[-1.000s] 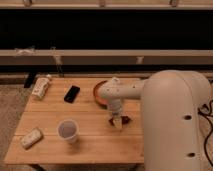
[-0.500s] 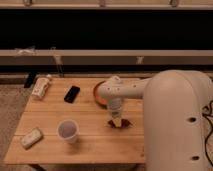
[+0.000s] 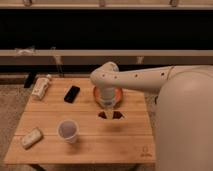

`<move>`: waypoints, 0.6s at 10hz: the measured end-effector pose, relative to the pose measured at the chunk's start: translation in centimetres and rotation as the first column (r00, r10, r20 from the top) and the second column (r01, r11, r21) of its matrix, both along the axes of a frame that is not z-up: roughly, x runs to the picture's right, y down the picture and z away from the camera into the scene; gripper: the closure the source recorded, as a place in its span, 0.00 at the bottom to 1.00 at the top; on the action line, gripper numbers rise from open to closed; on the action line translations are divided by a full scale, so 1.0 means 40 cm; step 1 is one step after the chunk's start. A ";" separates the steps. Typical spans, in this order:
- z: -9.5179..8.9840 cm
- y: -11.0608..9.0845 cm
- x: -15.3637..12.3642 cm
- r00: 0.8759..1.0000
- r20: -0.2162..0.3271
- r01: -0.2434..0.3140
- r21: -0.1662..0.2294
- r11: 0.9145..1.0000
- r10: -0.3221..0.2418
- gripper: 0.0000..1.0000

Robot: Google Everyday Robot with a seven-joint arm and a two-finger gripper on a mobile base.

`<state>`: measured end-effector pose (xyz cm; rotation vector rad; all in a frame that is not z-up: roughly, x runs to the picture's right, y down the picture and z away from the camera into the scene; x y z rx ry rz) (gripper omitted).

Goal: Place the pepper in the ceramic cup

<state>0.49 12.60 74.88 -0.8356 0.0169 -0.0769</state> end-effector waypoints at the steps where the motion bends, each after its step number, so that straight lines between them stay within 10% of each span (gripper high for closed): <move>1: -0.040 -0.014 -0.048 0.999 0.041 -0.004 0.002 1.000 0.003 0.99; 6: -0.251 0.001 -0.302 0.963 0.271 0.008 0.010 1.000 -0.010 0.99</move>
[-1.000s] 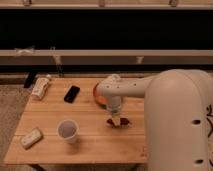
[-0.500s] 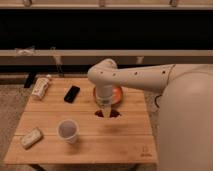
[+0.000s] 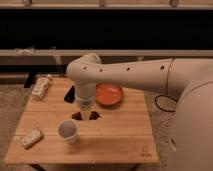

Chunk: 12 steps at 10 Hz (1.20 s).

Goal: Place the pepper in the ceramic cup

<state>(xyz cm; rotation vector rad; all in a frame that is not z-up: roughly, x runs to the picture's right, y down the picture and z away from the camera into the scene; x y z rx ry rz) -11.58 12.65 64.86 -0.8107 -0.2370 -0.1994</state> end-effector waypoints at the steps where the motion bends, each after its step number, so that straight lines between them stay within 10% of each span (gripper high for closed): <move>1: -0.032 0.011 -0.042 0.999 0.043 0.004 -0.003 1.000 -0.004 0.99; 7: -0.089 0.084 -0.216 0.969 0.246 0.029 -0.076 0.997 -0.009 0.98; 12: -0.016 0.137 -0.225 0.969 0.247 0.007 -0.163 0.987 0.034 0.55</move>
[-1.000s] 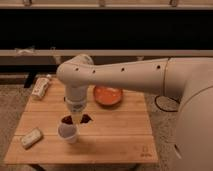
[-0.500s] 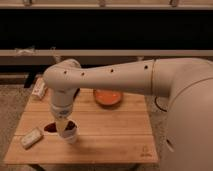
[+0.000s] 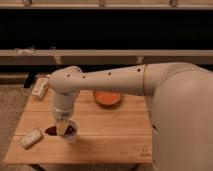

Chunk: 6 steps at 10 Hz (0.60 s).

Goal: Place the pepper in the ceramic cup

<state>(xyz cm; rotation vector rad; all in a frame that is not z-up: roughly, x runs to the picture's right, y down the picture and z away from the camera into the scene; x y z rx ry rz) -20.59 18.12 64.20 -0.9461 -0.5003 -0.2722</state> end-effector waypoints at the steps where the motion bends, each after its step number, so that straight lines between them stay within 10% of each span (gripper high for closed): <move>1: 0.008 0.004 0.001 1.000 -0.002 -0.005 -0.010 1.000 0.005 0.44; 6: 0.021 -0.002 -0.009 1.000 0.003 -0.024 -0.014 1.000 0.024 0.20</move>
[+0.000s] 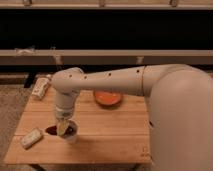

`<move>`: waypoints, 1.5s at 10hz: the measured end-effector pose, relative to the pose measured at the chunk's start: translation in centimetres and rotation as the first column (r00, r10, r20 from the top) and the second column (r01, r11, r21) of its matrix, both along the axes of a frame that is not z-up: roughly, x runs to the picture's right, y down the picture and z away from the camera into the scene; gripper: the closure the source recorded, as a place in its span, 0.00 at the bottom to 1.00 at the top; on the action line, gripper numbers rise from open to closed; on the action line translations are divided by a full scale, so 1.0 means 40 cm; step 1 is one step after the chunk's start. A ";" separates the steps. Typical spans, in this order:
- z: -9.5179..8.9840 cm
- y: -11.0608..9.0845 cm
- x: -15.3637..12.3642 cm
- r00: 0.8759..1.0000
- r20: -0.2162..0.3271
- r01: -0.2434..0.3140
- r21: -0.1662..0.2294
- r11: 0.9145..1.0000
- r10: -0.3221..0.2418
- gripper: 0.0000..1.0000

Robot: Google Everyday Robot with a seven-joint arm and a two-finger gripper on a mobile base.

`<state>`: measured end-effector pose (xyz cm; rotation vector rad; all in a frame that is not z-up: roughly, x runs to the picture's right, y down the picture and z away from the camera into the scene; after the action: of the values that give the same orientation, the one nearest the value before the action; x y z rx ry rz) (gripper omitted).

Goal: Place the pepper in the ceramic cup

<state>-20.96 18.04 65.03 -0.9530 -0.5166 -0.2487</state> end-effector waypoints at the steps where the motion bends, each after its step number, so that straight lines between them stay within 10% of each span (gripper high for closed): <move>1: 0.004 -0.008 0.000 1.000 -0.002 -0.009 0.004 1.000 0.009 0.20; 15: 0.030 -0.048 0.036 0.997 -0.042 -0.065 0.047 0.997 0.067 0.20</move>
<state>-19.52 16.14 66.24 -0.8936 -0.4993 -0.1789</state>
